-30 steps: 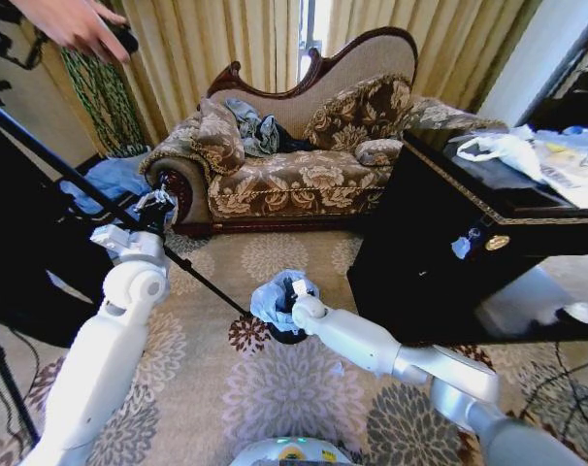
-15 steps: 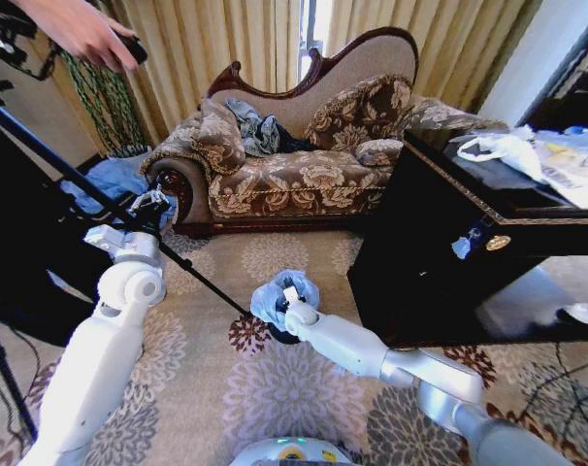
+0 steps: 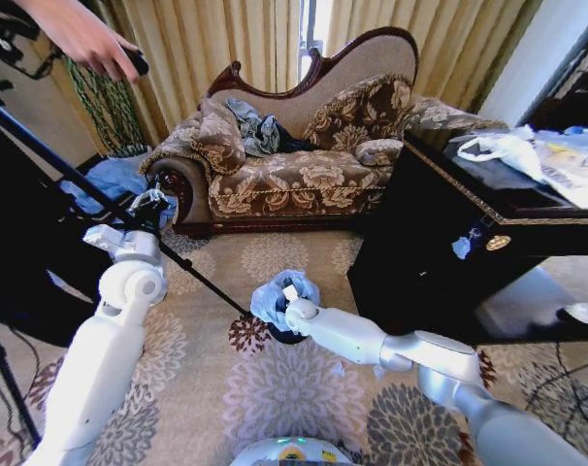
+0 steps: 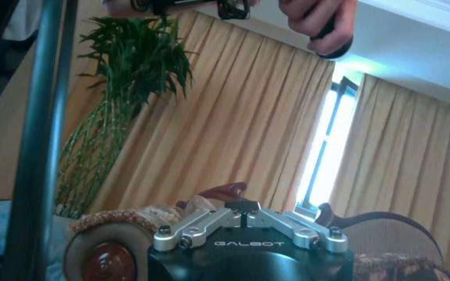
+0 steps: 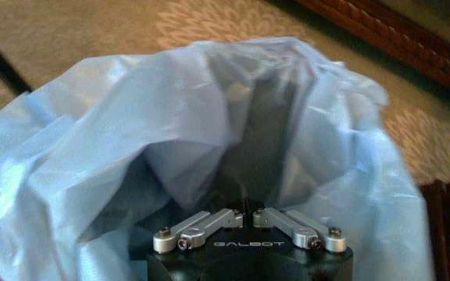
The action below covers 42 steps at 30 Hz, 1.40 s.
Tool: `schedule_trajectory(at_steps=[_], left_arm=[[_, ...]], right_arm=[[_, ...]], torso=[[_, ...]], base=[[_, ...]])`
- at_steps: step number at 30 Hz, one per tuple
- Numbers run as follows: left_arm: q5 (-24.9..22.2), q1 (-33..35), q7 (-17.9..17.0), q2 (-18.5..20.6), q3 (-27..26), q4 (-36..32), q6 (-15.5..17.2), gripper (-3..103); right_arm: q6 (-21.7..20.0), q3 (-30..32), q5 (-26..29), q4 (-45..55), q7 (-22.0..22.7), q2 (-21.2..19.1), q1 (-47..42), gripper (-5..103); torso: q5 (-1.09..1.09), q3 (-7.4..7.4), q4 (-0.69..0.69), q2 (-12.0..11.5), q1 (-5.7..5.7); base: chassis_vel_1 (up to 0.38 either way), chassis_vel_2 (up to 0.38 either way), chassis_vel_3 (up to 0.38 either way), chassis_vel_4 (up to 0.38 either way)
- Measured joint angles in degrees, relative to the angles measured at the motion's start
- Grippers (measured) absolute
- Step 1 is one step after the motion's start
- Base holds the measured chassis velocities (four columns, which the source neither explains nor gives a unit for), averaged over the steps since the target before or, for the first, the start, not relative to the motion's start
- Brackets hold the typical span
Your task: Place a garbage bag over the trash bin.
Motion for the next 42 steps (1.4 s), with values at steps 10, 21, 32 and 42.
schedule_trajectory(at_steps=[10, 21, 32, 42], left_arm=[[-1.0, 0.3, 0.2, 0.0, -0.8, -0.3, -0.1, 0], [-2.0, 1.3, 0.2, -0.1, 0.2, -2.3, -0.2, 0], [-2.1, 2.9, 0.3, -0.5, -0.8, -3.2, -0.7, 0], [-2.1, 3.3, 0.4, -0.6, -1.2, -3.1, -0.9, 0]], right_arm=[[-0.3, -2.2, 0.5, -5.0, -1.5, 2.7, 1.8, 0], [-2.5, -8.1, 5.3, -9.2, -2.2, 5.2, 5.1, 0], [-3.1, -7.0, 3.9, -11.0, -2.4, 3.9, 3.8, 0], [-3.5, -7.2, 2.9, -11.1, -2.9, 3.7, 3.0, 0]], torso=[[-0.01, 0.00, 0.00, 0.0, 0.00], [0.00, 0.00, 0.00, 0.0, 0.00], [0.00, 0.00, 0.00, 0.0, 0.00], [0.00, 0.00, 0.00, 0.0, 0.00]], base=[[0.000, 0.000, 0.000, 0.000], [0.000, 0.000, 0.000, 0.000], [0.000, 0.000, 0.000, 0.000], [0.000, 0.000, 0.000, 0.000]])
